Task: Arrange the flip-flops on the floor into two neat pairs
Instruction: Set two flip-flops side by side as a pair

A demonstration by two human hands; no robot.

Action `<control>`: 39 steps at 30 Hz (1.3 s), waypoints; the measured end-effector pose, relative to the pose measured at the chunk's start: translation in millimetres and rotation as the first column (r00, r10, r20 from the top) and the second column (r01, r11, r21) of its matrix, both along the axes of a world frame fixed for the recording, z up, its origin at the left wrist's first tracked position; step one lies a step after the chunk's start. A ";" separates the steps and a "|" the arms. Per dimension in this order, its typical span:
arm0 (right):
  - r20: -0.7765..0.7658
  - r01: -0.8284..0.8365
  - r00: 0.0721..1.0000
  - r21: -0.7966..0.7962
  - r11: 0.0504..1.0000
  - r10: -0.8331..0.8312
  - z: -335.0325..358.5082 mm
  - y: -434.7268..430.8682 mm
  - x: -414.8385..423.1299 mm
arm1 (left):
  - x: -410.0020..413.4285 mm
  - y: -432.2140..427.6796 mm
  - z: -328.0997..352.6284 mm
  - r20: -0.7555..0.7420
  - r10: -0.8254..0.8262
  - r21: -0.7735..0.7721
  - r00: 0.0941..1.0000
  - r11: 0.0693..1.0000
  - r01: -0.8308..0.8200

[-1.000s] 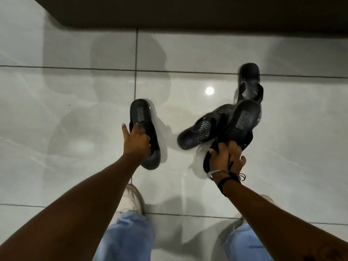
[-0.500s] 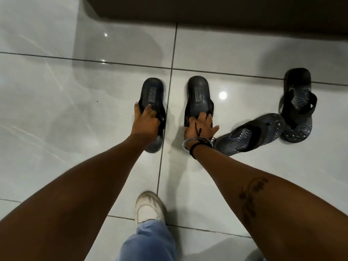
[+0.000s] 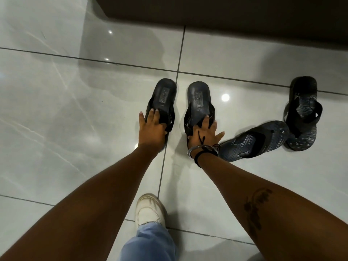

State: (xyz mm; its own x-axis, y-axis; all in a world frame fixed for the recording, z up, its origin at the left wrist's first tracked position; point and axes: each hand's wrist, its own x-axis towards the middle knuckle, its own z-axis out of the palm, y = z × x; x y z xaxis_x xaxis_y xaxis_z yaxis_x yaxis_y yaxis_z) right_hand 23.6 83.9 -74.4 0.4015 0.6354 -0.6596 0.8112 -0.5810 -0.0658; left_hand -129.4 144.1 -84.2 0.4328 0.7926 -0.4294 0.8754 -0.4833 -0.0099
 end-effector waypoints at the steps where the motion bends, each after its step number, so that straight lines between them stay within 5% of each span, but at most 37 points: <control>1: -0.009 0.007 1.000 -0.008 1.000 -0.007 0.3 -2.0 1.9 | -0.9 -2.1 -1.2 0.004 0.026 0.007 1.000 1.000 -0.026; 10: -0.119 0.150 0.983 0.099 0.984 -0.138 -16.0 -7.9 1.7 | 3.8 -4.2 -10.9 0.062 0.177 -0.044 0.982 0.984 -0.175; 15: -0.319 0.519 0.831 0.152 0.841 -0.456 -18.2 -0.8 -5.7 | 6.2 0.7 -12.5 0.107 0.175 -0.050 0.979 0.984 -0.171; 20: -0.255 0.198 0.955 0.176 0.964 -0.150 -30.4 4.9 -3.1 | 6.8 5.1 -9.7 0.113 0.136 -0.065 0.984 0.989 -0.129; 24: -0.233 0.164 0.964 0.154 0.974 -0.125 -32.5 12.6 -6.5 | 6.2 6.1 -9.5 0.150 0.154 -0.087 0.977 0.986 -0.142; 27: -0.068 0.057 0.996 0.104 0.993 -0.050 -32.2 19.4 -15.7 | 7.1 5.8 -10.5 0.178 0.177 -0.090 0.968 0.982 -0.163; 39: -0.044 0.122 0.992 0.149 0.981 -0.116 -32.9 32.2 -24.5 | 10.0 15.9 -8.8 0.192 0.222 -0.112 0.956 0.973 -0.204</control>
State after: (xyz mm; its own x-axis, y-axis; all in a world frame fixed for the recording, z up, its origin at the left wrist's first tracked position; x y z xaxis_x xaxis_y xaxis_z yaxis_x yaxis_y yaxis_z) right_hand -0.9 116.1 -107.3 0.4584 0.6780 -0.5747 0.7325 -0.6544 -0.1877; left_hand -119.4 160.1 -93.0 0.3434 0.8380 -0.4241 0.9372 -0.2764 0.2128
